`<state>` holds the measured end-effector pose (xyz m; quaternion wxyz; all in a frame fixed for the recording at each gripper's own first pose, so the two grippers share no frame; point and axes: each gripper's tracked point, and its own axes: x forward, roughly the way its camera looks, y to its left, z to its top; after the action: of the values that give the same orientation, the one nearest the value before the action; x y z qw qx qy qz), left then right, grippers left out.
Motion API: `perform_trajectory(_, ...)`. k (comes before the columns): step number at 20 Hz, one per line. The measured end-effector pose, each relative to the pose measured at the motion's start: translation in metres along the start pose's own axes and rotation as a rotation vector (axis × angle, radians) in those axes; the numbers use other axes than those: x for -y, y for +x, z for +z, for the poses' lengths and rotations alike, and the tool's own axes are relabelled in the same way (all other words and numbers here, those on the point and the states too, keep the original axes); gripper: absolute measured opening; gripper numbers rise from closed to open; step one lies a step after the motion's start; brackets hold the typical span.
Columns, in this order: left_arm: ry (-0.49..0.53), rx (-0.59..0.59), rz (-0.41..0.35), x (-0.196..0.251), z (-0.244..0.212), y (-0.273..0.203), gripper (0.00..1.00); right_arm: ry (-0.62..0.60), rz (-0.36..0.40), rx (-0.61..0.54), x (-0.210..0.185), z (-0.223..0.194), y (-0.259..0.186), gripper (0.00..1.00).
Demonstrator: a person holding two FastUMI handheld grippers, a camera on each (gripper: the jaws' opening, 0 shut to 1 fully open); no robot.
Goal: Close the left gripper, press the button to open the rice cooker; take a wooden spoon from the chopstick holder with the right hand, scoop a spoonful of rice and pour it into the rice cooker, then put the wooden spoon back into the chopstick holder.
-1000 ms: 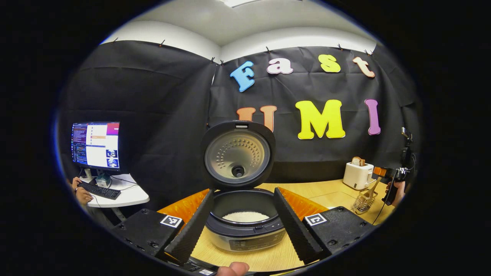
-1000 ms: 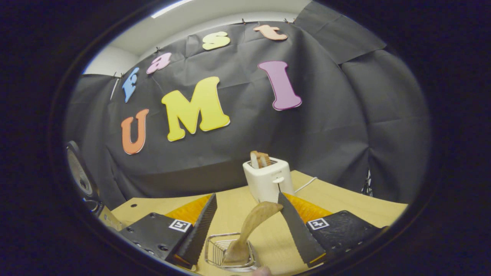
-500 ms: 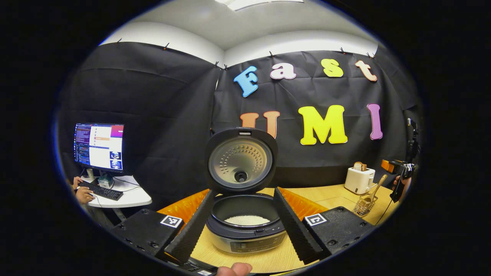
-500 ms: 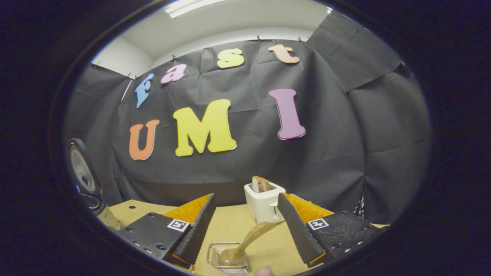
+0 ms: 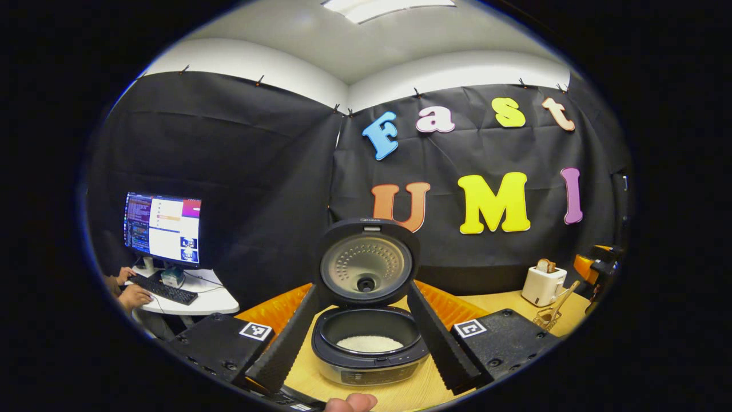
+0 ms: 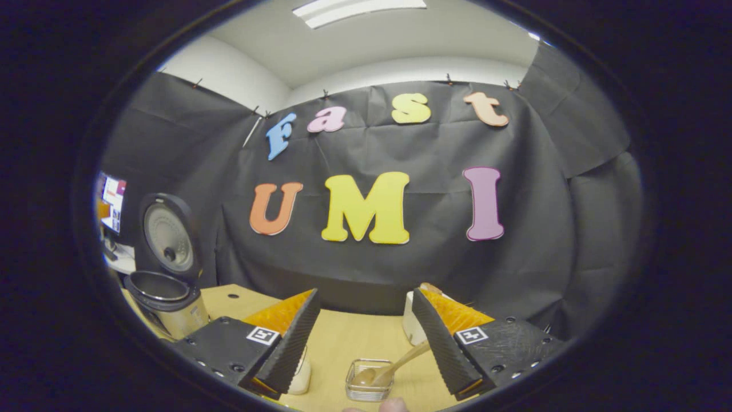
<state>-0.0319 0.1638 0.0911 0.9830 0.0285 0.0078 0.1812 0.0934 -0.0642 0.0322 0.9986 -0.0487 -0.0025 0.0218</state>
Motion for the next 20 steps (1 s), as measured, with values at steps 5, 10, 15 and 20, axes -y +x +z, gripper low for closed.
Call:
perform_trajectory(5,0.048,-0.029,-0.060,0.021,0.040,0.040,0.99,0.034,0.065,-0.008,-0.009,-0.017,-0.029,0.96)
perform_trajectory(10,0.054,-0.048,-0.064,0.033,0.073,0.083,0.99,0.037,0.025,-0.017,0.017,-0.033,-0.047,0.95)
perform_trajectory(15,0.063,-0.099,-0.027,0.030,0.096,0.138,0.99,0.056,0.019,-0.021,0.031,-0.036,-0.052,0.95)
perform_trajectory(20,0.123,-0.176,-0.010,0.031,0.102,0.185,0.99,0.091,-0.005,-0.027,0.044,-0.041,-0.052,0.94)
